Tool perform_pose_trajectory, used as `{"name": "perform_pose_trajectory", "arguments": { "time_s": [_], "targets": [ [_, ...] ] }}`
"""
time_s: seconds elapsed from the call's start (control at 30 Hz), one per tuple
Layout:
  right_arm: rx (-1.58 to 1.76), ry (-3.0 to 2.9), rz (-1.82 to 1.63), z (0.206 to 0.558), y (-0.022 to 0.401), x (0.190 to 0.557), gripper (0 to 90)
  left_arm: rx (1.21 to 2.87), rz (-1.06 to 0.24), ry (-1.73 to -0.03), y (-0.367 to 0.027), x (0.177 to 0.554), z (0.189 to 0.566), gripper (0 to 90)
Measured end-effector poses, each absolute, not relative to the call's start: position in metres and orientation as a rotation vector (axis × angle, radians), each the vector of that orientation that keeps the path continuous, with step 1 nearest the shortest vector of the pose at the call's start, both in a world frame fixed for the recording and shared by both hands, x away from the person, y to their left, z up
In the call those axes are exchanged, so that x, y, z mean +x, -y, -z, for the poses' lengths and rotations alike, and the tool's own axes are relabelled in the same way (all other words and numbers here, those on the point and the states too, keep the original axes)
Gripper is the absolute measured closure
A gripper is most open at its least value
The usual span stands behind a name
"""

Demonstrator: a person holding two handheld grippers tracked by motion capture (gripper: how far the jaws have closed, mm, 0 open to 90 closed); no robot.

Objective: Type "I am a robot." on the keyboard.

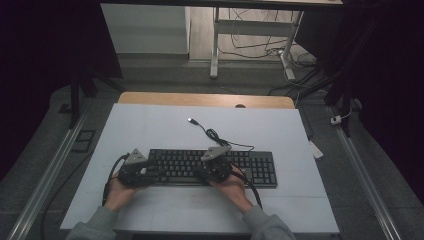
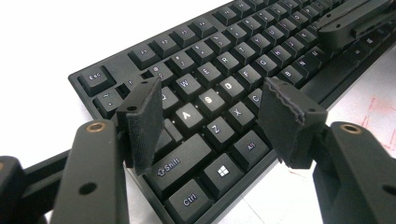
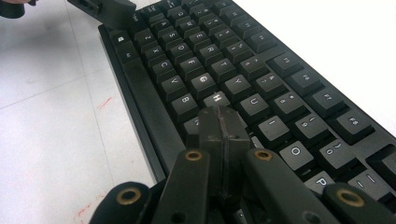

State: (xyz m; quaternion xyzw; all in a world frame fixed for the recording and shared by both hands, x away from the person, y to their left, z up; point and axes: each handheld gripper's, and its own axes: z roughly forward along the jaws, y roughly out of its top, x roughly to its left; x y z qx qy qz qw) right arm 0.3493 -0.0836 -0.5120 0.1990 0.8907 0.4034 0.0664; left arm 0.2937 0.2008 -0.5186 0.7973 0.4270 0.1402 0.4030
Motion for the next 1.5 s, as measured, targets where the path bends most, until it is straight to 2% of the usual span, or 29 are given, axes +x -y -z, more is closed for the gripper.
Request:
{"name": "perform_pose_trajectory", "arguments": {
  "time_s": [0.7, 1.1, 1.33, 1.5],
  "targets": [
    [0.583, -2.661, -1.205, 0.516, 0.082, 0.346, 89.6, 2.020, -0.360, -1.082, -0.202, 0.294, 0.519, 39.2],
    [0.675, -2.562, -1.298, 0.502, 0.120, 0.347, 89.4, 2.013, -0.364, -1.092, -0.204, 0.294, 0.519, 39.2],
    [0.736, -2.519, -1.312, 0.497, 0.146, 0.346, 71.1, 2.016, -0.367, -1.093, -0.204, 0.293, 0.519, 39.0],
    [0.770, -2.490, -1.314, 0.497, 0.160, 0.344, 62.9, 2.015, -0.367, -1.094, -0.205, 0.293, 0.520, 39.0]
  ]
}}
